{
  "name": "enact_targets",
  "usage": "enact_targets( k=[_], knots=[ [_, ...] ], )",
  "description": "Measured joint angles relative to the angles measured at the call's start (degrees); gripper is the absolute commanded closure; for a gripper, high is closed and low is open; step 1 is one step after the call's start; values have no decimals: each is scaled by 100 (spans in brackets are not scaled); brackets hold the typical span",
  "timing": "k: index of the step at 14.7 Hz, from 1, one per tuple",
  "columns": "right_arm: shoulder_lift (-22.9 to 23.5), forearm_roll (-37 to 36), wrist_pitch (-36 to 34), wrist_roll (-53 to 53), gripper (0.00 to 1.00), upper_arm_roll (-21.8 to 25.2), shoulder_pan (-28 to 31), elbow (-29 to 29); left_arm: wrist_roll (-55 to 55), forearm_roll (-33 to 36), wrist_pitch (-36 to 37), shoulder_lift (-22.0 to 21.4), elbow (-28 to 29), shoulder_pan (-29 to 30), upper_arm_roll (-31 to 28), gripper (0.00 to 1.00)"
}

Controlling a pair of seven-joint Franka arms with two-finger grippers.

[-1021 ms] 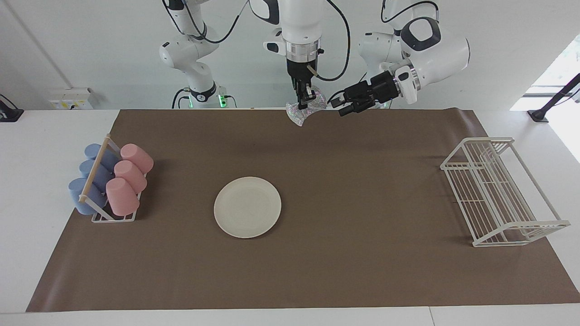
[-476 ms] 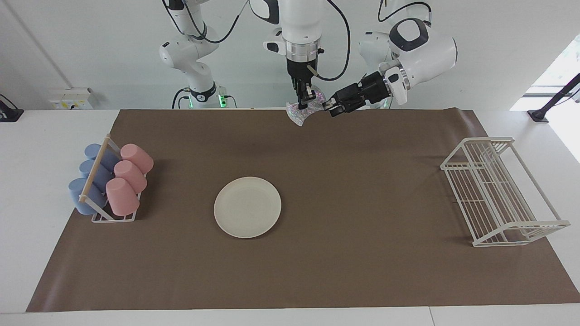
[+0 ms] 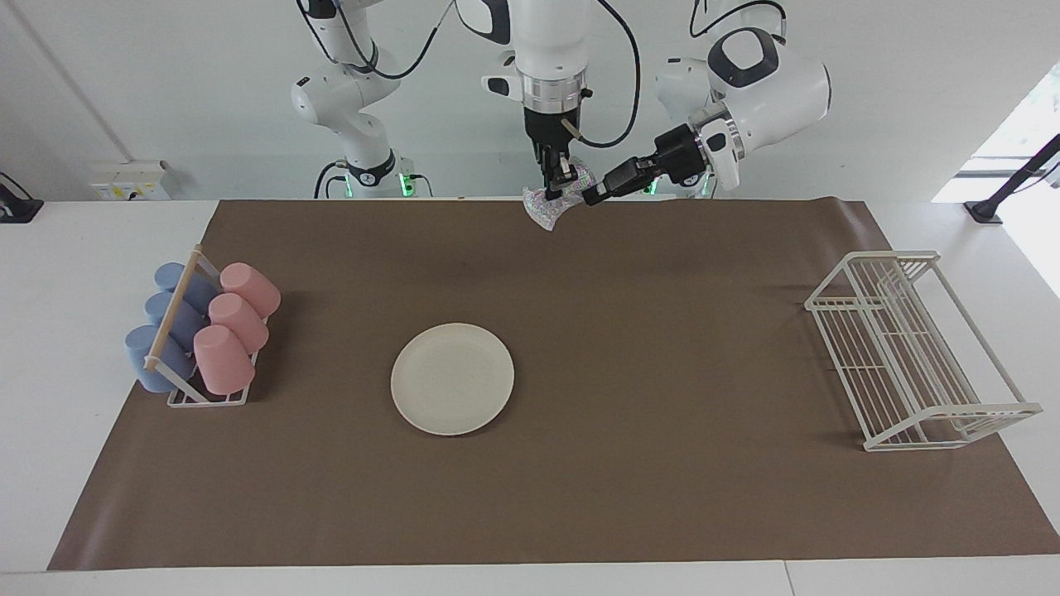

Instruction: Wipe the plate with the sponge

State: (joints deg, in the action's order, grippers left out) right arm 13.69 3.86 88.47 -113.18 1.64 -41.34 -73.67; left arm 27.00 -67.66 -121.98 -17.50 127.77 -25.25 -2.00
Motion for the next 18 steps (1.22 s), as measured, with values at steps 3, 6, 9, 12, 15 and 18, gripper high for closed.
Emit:
enact_targets(
  k=[3, 6, 9, 12, 15, 18],
  knots=[
    [-1, 0, 0, 0, 100, -5, -5, 19, 144, 0, 0, -72, 0, -1, 7, 100],
    [-2, 0, 0, 2, 84, -4, -2, 33, 202, 0, 0, -95, 0, -1, 20, 100],
    [-45, 0, -27, 350, 1, -1, 4, 33, 236, 0, 0, -120, 0, -1, 25, 100],
    [-128, 0, -63, 842, 0, 22, 61, -19, 299, 0, 0, -146, -1, -1, 25, 100],
    [-219, 0, -90, 1684, 0, 42, 230, -60, 342, 0, 0, -148, 0, 0, 16, 100],
    [-414, 0, -215, 3067, 0, 52, 683, -188, 367, 0, -13, -148, 0, 20, -16, 100]
  ],
)
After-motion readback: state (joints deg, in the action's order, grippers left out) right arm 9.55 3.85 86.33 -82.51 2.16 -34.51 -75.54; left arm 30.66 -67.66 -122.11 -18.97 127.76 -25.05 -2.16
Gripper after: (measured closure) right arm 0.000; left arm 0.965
